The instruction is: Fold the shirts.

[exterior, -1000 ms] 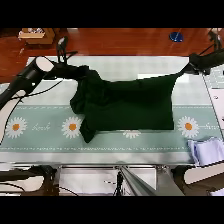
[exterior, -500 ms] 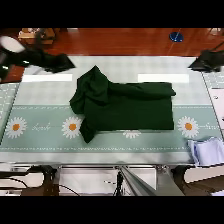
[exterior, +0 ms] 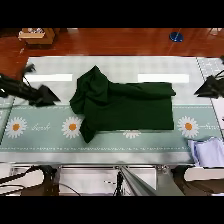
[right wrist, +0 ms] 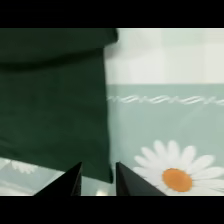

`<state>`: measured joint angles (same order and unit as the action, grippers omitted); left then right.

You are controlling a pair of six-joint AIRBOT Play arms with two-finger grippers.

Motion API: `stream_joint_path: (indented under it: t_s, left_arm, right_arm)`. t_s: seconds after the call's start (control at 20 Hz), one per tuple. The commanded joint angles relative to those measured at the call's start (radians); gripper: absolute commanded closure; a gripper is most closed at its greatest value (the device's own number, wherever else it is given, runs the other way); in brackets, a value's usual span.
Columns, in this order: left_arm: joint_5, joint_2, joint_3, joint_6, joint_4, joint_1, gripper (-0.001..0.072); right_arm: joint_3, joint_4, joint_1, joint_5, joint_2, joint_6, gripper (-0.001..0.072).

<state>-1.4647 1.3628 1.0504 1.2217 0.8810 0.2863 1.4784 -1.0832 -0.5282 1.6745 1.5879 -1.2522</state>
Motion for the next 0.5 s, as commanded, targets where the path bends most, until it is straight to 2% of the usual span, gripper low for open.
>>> stream_joint_path:
  t_s: [0.0,0.05,0.1,0.45]
  left_arm:
    - [0.117,-0.013,-0.185,-0.063,-0.091,0.002,0.0192]
    - [0.157,-0.013,-0.198,-0.062,-0.097,-0.003,0.0082]
    - [0.193,-0.012,-0.204,-0.061,-0.096,-0.018,0.0043]
    - [0.365,0.112,-0.201,-0.040,-0.139,-0.154,0.0044]
  right_arm:
    - [-0.137,0.106,-0.006,-0.022,-0.004,0.058,0.0390]
    - [-0.153,0.113,-0.006,-0.038,-0.004,0.061,0.0390]
    - [-0.160,0.114,-0.006,-0.054,-0.004,0.061,0.0391]
    - [-0.161,0.144,-0.006,-0.097,-0.004,0.065,0.0392]
